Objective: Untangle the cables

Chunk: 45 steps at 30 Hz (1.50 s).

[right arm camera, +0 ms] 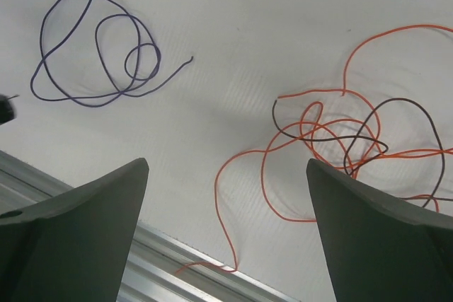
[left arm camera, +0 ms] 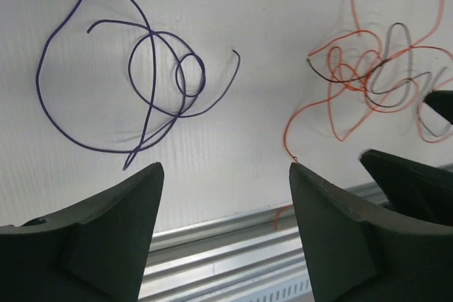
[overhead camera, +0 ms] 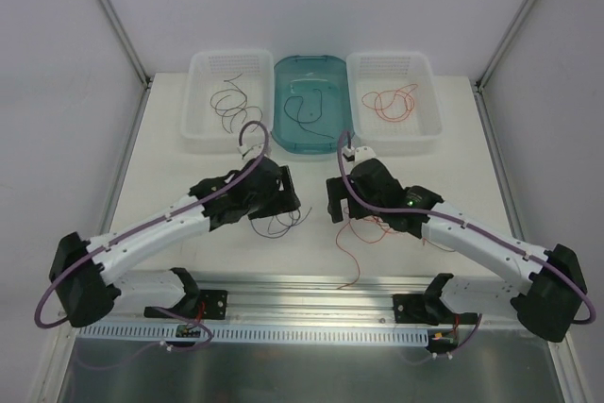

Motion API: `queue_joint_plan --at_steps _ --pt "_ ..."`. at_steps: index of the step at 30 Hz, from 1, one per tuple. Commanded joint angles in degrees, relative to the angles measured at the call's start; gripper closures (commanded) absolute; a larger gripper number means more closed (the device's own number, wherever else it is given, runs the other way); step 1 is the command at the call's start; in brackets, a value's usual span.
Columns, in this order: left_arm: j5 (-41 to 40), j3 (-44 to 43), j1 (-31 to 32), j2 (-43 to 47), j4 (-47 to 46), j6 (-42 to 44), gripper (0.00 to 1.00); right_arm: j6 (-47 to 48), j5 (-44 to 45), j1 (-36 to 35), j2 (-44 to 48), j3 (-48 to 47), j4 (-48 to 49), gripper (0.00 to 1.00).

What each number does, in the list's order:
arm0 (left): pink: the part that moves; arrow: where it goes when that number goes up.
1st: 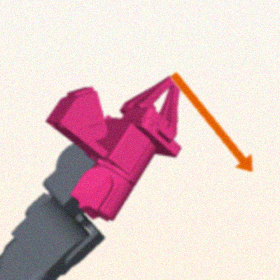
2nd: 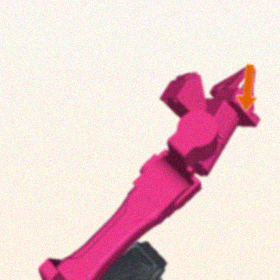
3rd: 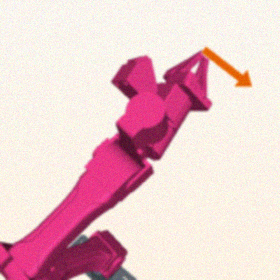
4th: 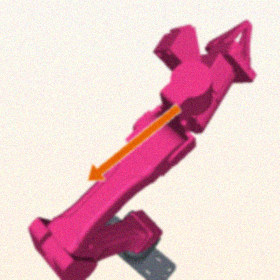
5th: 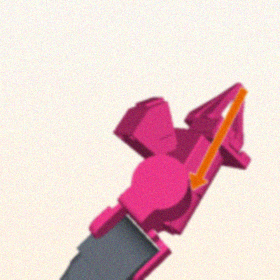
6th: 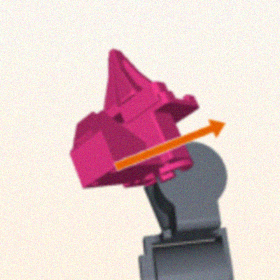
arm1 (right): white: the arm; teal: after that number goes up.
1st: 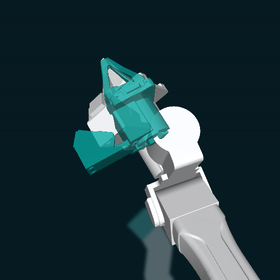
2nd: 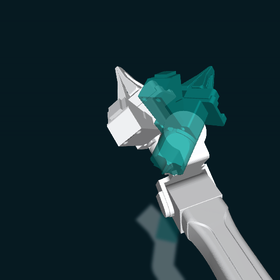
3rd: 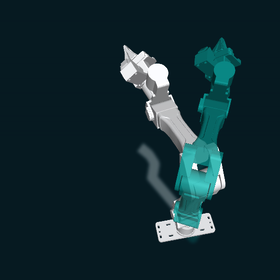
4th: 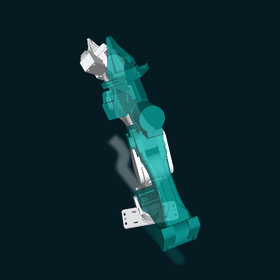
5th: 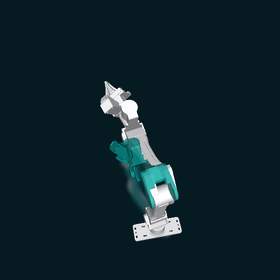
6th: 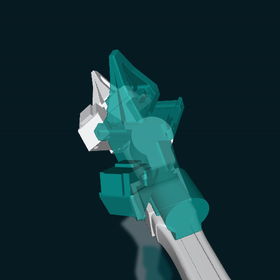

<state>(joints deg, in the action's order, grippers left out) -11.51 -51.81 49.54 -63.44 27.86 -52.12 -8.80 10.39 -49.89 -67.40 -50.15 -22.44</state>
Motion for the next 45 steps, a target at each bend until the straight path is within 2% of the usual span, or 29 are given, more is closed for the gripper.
queue_joint_plan --at_steps 1,8,17,31,35,36,41,45 --pt "-2.90 -4.34 1.35 -8.44 3.34 -1.05 0.29 -0.52 5.69 -0.30 3.41 0.84 -2.17 0.00" --pt "-6.51 -8.74 1.44 -23.72 3.26 -4.13 0.49 -1.84 4.29 -0.30 8.15 4.53 -0.59 0.00" --pt "-8.18 -13.05 1.17 -35.69 2.91 -4.75 0.62 -1.40 4.46 -0.21 11.14 6.64 -0.85 0.00" --pt "-8.00 -11.38 0.47 -38.51 -0.35 -5.89 0.69 -1.31 3.23 -0.21 11.23 6.73 -0.85 0.00" --pt "-7.65 -10.68 0.38 -38.95 -0.79 -6.33 0.76 -1.31 3.05 -0.30 11.32 6.65 -0.94 0.01" --pt "-7.74 -10.42 0.38 -38.87 -0.87 -6.50 0.82 -1.40 3.14 -0.30 11.32 6.64 -1.03 0.01" --pt "-7.21 -9.54 0.38 -37.73 -1.05 -6.24 1.00 -1.40 2.44 -0.30 11.15 6.21 -1.12 0.00" --pt "-6.78 -8.48 0.56 -32.91 -1.05 -4.49 1.00 -1.57 0.07 -0.30 11.50 6.20 0.11 0.00"
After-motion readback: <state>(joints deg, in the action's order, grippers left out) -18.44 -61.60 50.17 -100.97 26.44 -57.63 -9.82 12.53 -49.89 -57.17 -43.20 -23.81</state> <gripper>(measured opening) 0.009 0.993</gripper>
